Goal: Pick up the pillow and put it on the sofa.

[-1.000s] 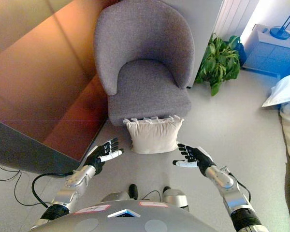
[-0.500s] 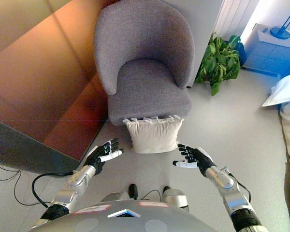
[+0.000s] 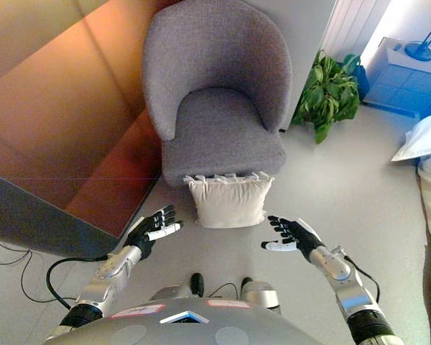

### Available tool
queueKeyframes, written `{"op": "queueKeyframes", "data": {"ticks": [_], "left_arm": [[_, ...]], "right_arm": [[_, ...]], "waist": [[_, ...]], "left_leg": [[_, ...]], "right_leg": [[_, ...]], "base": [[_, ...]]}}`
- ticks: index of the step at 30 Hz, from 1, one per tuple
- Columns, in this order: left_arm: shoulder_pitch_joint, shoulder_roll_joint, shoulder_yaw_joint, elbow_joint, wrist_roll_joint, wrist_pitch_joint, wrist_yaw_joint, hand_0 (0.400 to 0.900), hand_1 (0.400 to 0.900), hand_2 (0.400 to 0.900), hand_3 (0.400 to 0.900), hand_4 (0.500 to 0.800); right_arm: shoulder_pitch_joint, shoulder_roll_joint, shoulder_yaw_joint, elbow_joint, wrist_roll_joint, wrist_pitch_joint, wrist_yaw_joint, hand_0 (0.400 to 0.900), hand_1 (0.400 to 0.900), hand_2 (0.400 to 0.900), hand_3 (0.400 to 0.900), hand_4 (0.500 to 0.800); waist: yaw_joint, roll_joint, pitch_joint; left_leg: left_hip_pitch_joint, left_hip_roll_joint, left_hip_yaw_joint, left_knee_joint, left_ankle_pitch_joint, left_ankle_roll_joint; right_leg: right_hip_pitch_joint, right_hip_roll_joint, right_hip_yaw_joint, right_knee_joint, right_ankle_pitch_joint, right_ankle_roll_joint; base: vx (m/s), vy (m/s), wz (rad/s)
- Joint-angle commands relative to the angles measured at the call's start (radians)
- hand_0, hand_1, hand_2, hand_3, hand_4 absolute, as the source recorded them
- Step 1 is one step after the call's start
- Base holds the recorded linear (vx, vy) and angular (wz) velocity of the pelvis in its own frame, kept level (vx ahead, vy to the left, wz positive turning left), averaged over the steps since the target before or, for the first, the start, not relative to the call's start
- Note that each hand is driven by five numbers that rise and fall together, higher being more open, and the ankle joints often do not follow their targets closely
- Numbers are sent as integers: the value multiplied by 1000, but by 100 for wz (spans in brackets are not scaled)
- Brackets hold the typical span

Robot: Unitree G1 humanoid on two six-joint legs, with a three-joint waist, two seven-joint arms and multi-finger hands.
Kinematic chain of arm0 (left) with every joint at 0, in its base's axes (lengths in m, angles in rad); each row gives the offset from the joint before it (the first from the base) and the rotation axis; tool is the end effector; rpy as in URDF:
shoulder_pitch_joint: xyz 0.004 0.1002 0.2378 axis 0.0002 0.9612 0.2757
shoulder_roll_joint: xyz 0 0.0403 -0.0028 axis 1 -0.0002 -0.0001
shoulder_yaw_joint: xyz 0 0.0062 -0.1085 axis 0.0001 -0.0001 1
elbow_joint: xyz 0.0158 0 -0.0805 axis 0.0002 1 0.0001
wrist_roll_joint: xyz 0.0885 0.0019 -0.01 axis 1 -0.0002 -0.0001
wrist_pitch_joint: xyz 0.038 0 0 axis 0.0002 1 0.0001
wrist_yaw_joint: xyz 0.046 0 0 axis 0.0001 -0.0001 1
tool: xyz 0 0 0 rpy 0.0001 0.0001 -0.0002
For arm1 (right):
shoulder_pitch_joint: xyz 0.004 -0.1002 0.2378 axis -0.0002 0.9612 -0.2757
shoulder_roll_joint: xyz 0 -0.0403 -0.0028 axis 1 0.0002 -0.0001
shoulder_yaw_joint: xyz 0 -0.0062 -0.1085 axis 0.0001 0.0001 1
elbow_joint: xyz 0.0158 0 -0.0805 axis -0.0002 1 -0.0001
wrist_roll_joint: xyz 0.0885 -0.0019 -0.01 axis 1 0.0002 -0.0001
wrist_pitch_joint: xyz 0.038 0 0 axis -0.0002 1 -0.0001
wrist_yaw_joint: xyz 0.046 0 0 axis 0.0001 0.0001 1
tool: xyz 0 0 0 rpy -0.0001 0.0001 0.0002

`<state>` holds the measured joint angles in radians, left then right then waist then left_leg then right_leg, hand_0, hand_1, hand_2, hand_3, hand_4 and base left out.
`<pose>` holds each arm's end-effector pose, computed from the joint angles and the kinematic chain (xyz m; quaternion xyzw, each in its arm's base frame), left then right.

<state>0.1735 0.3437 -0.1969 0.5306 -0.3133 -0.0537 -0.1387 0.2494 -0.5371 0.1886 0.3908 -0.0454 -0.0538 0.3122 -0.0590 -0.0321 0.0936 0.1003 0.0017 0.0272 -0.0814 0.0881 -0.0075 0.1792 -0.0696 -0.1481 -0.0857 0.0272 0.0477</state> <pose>0.1084 0.2208 -0.0609 0.0105 0.3338 -0.0523 0.9411 0.1010 -0.2627 -0.0344 -0.2312 0.3456 0.1941 0.8885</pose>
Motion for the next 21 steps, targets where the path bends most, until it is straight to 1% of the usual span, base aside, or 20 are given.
{"op": "queueKeyframes", "data": {"ticks": [1,4,6,7,8,9,10,11,12,13,14,15,16,17,18,19,20,21], "left_arm": [[-70,11,63,-65,-40,-47,4,900,900,900,900,800],[-72,6,71,-67,-54,-44,11,900,900,900,900,800],[-78,1,69,-68,-63,-41,13,900,900,900,900,800],[-87,0,63,-68,-64,-42,16,900,900,900,900,800],[-95,-3,58,-66,-67,-40,19,900,900,900,900,800],[-103,-4,52,-66,-72,-40,21,900,900,900,900,800],[-109,-6,49,-66,-76,-41,24,900,900,900,900,800],[-117,-7,45,-63,-80,-42,28,900,900,900,900,800],[-121,-8,44,-59,-83,-43,31,900,900,900,900,800],[-119,-7,43,-58,-83,-44,32,900,900,900,900,800],[-119,-7,43,-58,-83,-44,32,900,900,900,900,800],[-116,-8,35,-50,-80,-50,38,900,900,900,900,800],[-116,-8,35,-49,-79,-51,38,900,900,900,900,800],[-118,-7,30,-52,-80,-52,42,900,900,900,900,800],[-131,-7,25,-48,-79,-63,57,900,900,900,900,800],[-132,-7,25,-47,-79,-63,58,900,900,900,900,800],[-136,-5,27,-51,-82,-65,64,900,900,900,900,800],[-135,-9,28,-48,-97,-64,71,900,900,900,900,800]], "right_arm": [[-65,-56,-37,-88,3,-84,-15,900,900,900,900,800],[-71,-56,-39,-90,10,-83,-14,900,900,900,900,800],[-84,-58,-39,-86,18,-82,-17,900,900,900,900,800],[-92,-60,-41,-87,24,-81,-23,900,900,900,900,800],[-97,-65,-45,-84,28,-81,-31,900,900,900,900,800],[-105,-67,-45,-79,29,-78,-34,900,900,900,900,800],[-112,-65,-44,-75,31,-78,-38,900,900,900,900,800],[-122,-62,-44,-69,36,-77,-46,900,900,900,900,800],[-125,-59,-43,-66,40,-79,-50,900,900,900,900,800],[-127,-59,-42,-65,43,-81,-54,900,900,900,900,800],[-127,-59,-42,-65,43,-81,-54,900,900,900,900,800],[-134,-59,-28,-54,41,-92,-66,900,900,900,900,800],[-135,-60,-27,-52,41,-93,-66,900,900,900,900,800],[-141,-61,-21,-49,38,-95,-71,900,900,900,900,800],[-165,-68,-3,-36,36,-101,-89,900,900,900,900,800],[-167,-68,-2,-33,36,-102,-90,900,900,900,900,800],[-178,-70,4,-28,35,-102,-95,900,900,900,900,800],[-187,-57,21,-33,34,-102,-92,900,900,900,900,800]], "waist": [[-3,-36,-19],[1,-39,-4],[10,-43,24],[13,-45,48],[15,-48,70],[18,-39,84],[18,-36,93],[21,-31,98],[23,-34,98],[27,-31,93],[27,-32,93],[41,-10,95],[41,-15,97],[45,-5,99],[55,14,106],[57,12,107],[62,16,108],[68,23,87]], "left_leg": [[-42,73,-14,165,-136,-54],[-69,78,-30,245,-163,-62],[-144,73,-43,395,-183,-66],[-207,65,-52,501,-177,-65],[-258,57,-42,595,-153,-64],[-291,53,-49,635,-123,-63],[-316,49,-56,633,-101,-64],[-351,47,-50,588,-85,-63],[-387,40,-51,567,-82,-63],[-397,41,-55,501,-65,-63],[-397,41,-55,500,-64,-63],[-426,72,-99,324,31,-76],[-409,70,-96,296,46,-78],[-401,91,-99,221,75,-83],[-433,111,-93,82,126,-107],[-424,112,-88,69,134,-108],[-429,120,-78,64,146,-115],[-405,140,-78,69,160,-115]], "right_leg": [[-53,26,11,75,-52,24],[-56,37,12,92,-62,12],[-59,41,17,107,-65,-2],[-59,40,15,114,-65,-11],[-55,36,6,117,-65,-20],[-52,41,-5,118,-72,-24],[-51,43,-11,117,-76,-24],[-48,44,-16,113,-79,-21],[-47,39,-16,109,-77,-18],[-46,44,-14,105,-79,-13],[-46,44,-14,105,-79,-13],[-31,67,6,91,-87,0],[-28,63,7,91,-87,-1],[-21,69,15,88,-93,4],[-4,76,38,70,-110,13],[-3,75,41,70,-110,13],[8,76,57,61,-117,17],[27,77,84,45,-133,21]], "base": [[14,-116,10],[-5,-119,5],[-70,-113,2],[-102,-97,11],[-88,-57,14],[-59,-22,11],[-19,15,6],[27,11,4],[117,22,-3],[106,11,-4],[261,86,-22],[188,63,-20],[253,95,-28],[186,103,-37],[187,112,-40],[157,112,-52],[117,116,-68],[184,179,-61]]}}
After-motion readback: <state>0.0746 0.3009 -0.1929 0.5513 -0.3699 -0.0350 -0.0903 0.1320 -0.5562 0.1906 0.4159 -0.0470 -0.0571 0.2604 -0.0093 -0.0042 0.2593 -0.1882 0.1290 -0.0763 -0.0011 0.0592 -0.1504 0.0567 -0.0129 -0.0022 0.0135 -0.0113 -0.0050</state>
